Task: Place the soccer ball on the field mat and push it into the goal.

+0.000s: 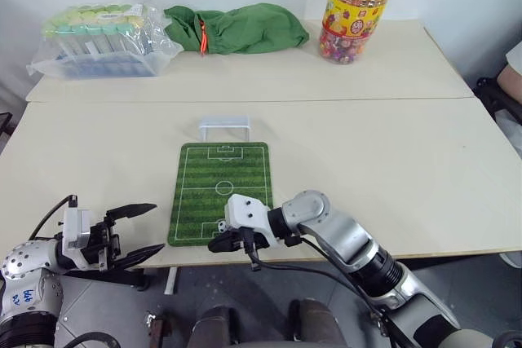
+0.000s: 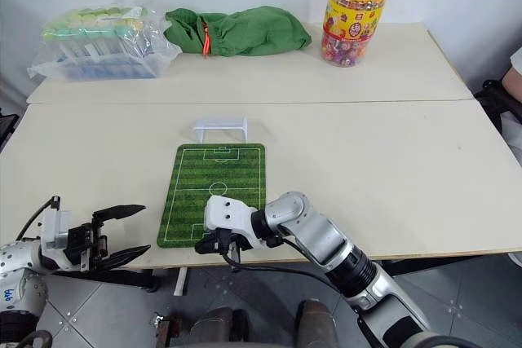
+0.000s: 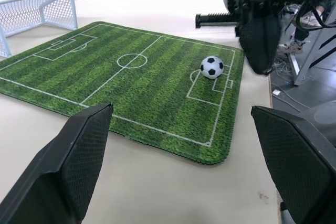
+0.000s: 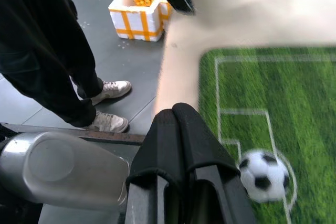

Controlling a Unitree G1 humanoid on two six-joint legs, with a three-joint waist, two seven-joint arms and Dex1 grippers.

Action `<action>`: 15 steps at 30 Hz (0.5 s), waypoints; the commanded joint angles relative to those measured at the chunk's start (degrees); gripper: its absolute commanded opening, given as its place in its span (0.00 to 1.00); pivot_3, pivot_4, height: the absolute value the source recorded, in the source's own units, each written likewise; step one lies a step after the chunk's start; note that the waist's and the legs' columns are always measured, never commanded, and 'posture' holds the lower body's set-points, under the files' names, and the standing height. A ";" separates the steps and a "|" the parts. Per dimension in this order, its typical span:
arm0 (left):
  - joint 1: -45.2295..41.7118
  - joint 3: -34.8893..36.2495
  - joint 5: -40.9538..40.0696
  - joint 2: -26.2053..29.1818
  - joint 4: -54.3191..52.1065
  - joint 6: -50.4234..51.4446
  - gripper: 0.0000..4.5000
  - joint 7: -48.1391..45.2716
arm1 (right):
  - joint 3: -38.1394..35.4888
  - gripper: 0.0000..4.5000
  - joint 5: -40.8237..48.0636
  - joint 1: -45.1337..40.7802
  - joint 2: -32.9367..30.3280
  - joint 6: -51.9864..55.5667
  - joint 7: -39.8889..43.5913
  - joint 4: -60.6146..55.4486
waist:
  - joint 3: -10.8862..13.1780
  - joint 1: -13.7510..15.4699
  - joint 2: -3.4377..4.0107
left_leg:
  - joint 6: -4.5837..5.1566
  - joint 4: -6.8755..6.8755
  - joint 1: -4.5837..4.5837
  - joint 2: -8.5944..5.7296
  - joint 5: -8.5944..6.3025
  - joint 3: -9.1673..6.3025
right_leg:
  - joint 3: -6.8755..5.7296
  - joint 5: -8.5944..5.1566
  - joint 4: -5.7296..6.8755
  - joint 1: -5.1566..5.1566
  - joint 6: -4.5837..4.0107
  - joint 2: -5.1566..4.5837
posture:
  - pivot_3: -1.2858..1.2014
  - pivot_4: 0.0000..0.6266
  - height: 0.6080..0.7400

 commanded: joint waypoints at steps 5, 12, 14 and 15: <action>-3.61 0.69 0.39 0.40 1.59 -0.86 1.00 -2.10 | -10.03 0.01 -1.16 -12.38 1.79 -7.07 -7.27 13.91 | 0.03 -0.02 -0.01 | 0.00 0.05 -0.01 0.01 0.01 0.01 | 0.01 0.00 0.02 -0.01 0.00 0.00 | 0.52 0.24 1.00; -8.90 0.81 2.56 -0.91 5.41 -2.25 1.00 1.74 | -21.46 0.01 -1.74 -25.54 -0.07 -15.11 -15.31 28.17 | 0.08 -0.13 0.00 | 0.00 -0.04 -0.06 -0.02 0.00 -0.02 | -0.04 0.00 0.04 -0.08 0.00 0.01 | 0.52 0.24 1.00; -10.43 1.89 2.77 -1.29 5.92 -1.45 1.00 5.21 | -23.21 0.01 -0.69 -24.60 -1.73 -14.40 -14.21 25.82 | 0.06 -0.18 -0.02 | 0.00 -0.12 -0.04 -0.03 0.00 -0.04 | -0.05 0.00 0.02 -0.08 0.00 0.01 | 0.52 0.24 1.00; -11.10 2.38 2.73 -1.33 6.17 -0.89 1.00 6.78 | -24.12 0.01 -0.10 -23.92 -2.50 -13.82 -13.85 24.55 | 0.06 -0.13 -0.03 | -0.01 -0.17 -0.03 -0.03 0.00 -0.11 | -0.08 0.00 0.04 -0.06 0.00 0.01 | 0.52 0.24 1.00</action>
